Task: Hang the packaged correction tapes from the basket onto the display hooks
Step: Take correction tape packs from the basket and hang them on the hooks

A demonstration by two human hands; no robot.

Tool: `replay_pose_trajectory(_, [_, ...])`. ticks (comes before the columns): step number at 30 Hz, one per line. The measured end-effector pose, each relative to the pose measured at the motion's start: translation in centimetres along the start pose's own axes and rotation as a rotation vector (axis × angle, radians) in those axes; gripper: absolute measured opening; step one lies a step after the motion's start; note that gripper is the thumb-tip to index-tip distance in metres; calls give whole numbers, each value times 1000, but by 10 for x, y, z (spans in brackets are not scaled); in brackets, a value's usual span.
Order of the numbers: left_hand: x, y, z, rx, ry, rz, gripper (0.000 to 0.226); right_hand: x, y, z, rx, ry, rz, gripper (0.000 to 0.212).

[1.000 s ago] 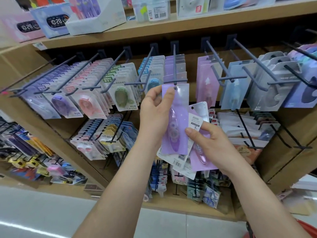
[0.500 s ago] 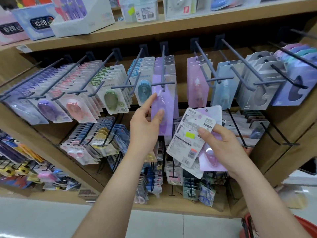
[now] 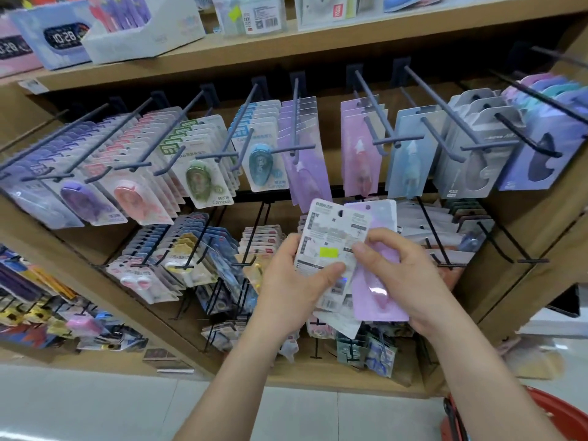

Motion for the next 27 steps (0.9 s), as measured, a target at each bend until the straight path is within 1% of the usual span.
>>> replay_pose_trajectory(1, [-4, 2, 8, -79, -77, -51, 32, -1, 0, 2, -36, 21, 4, 19])
replay_pose_trajectory(2, [-10, 4, 16, -151, -215, -135, 30, -3, 0, 3, -68, 30, -2, 23])
replay_pose_trajectory(3, [-21, 8, 21, -216, -415, -266, 29, -4, 0, 4, -87, 31, -14, 27])
replay_pose_trajectory(5, [-35, 14, 18, -247, -859, -512, 40, -4, 3, -3, -54, 20, -34, 29])
replay_pose_trajectory(6, [-36, 16, 14, -233, -1004, -579, 50, -2, 4, -10, -11, -2, -27, 30])
replay_pose_trajectory(7, [-32, 18, 10, -213, -1087, -600, 60, 0, 5, -15, 21, -33, -15, 31])
replay_pose_trajectory(8, [-30, 19, 8, -188, -1114, -579, 67, 1, 6, -18, 28, -63, -4, 33])
replay_pose_trajectory(10, [-24, 23, 5, -120, -1096, -504, 76, 1, 4, -16, -14, -93, 5, 27])
replay_pose_trajectory(12, [-17, 28, -1, 7, -1004, -443, 78, -1, 4, -11, -58, -96, 13, 22])
replay_pose_trajectory(13, [-11, 29, -2, 95, -866, -377, 78, -1, 4, -9, -69, -85, 24, 23])
replay_pose_trajectory(14, [-9, 29, -1, 164, -681, -293, 77, -1, 4, -7, -67, -57, 34, 23])
replay_pose_trajectory(15, [-11, 27, 2, 185, -478, -231, 75, 0, 3, -5, -67, -21, 44, 24])
replay_pose_trajectory(16, [-17, 23, 8, 142, -313, -207, 69, 1, 4, -4, -61, 7, 54, 24])
replay_pose_trajectory(18, [-26, 13, 22, -3, -133, -215, 53, 5, 5, -7, -17, 38, 71, 24])
replay_pose_trajectory(19, [-26, 7, 24, -24, -58, -192, 42, 7, 6, -12, 17, 63, 79, 24])
replay_pose_trajectory(20, [-27, 2, 21, -11, 21, -140, 32, 9, 6, -17, 51, 100, 85, 24])
replay_pose_trajectory(21, [-25, 0, 17, 10, 91, -74, 27, 10, 7, -22, 80, 140, 91, 23])
replay_pose_trajectory(23, [-19, 0, 11, 31, 194, 37, 24, 12, 8, -30, 119, 197, 116, 23])
replay_pose_trajectory(24, [-17, 1, 10, 8, 238, 67, 22, 13, 8, -31, 128, 200, 128, 24])
replay_pose_trajectory(25, [-15, 2, 11, -30, 288, 83, 21, 14, 8, -31, 138, 189, 127, 24])
replay_pose_trajectory(27, [-13, 0, 15, -127, 399, 83, 21, 12, 8, -31, 174, 211, 114, 16])
Point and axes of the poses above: each hand's wrist, its own y-axis away from the middle knuckle, its own z-axis out of the back of the hand, x = y × z, the point moved 8 cm from there along -y, towards the middle knuckle, and after that the axes turned 5 degrees about -z, right-handed, at the moved point
